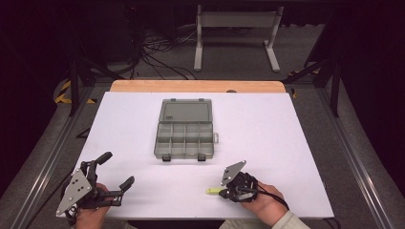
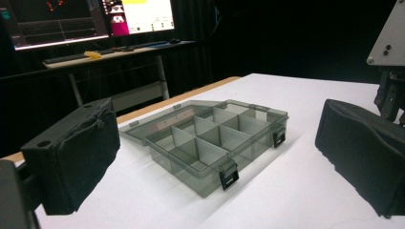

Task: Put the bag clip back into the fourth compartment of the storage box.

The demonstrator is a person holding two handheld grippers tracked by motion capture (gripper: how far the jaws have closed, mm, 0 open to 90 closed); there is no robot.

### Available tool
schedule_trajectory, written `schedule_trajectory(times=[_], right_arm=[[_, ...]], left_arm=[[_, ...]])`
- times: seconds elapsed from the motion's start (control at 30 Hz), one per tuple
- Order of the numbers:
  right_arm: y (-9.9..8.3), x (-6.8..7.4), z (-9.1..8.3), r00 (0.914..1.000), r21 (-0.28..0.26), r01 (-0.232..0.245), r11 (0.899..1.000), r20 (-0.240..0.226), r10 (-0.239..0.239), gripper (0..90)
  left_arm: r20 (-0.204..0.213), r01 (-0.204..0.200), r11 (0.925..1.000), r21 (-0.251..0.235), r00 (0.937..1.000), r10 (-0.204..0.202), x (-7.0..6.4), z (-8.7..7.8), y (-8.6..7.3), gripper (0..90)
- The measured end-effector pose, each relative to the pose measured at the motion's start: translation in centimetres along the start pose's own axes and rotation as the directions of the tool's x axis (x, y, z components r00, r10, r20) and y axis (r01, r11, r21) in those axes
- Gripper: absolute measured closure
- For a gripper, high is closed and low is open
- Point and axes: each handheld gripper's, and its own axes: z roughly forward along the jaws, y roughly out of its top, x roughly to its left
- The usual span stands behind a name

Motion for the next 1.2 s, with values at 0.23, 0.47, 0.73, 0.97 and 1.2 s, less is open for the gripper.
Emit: schedule_trajectory(times=[0.23,0.47,0.73,0.97,1.2], right_arm=[[-0.1,0.0,0.0,1.0000,-0.004,-0.005,1.000,0.002,0.005,90.0],[0.0,0.1,-0.1,1.0000,-0.006,0.001,1.000,-0.007,-0.001,90.0],[0.5,0.7,-1.0,0.9996,-0.037,0.021,0.999,-0.016,-0.022,84.6],[1.5,0.8,-2.2,0.9993,-0.113,0.000,0.994,0.037,0.004,27.2],[2.3,0.3,-2.4,0.9952,-0.139,0.023,0.990,0.098,-0.009,7.1]], left_arm=[[0.000,0.000,1.0000,0.001,1.0000,0.000,0.0,0.0,0.0,1.8],[-0.001,-0.001,1.0000,-0.002,1.0000,0.001,0.0,0.0,0.0,1.8],[-0.002,-0.001,1.0000,-0.003,1.0000,0.001,0.0,0.0,0.0,1.8],[-0.002,-0.001,1.0000,-0.003,1.0000,0.001,0.0,0.0,0.0,1.8],[-0.004,-0.002,1.0000,-0.004,1.0000,0.002,0.1,-0.1,0.0,1.8]])
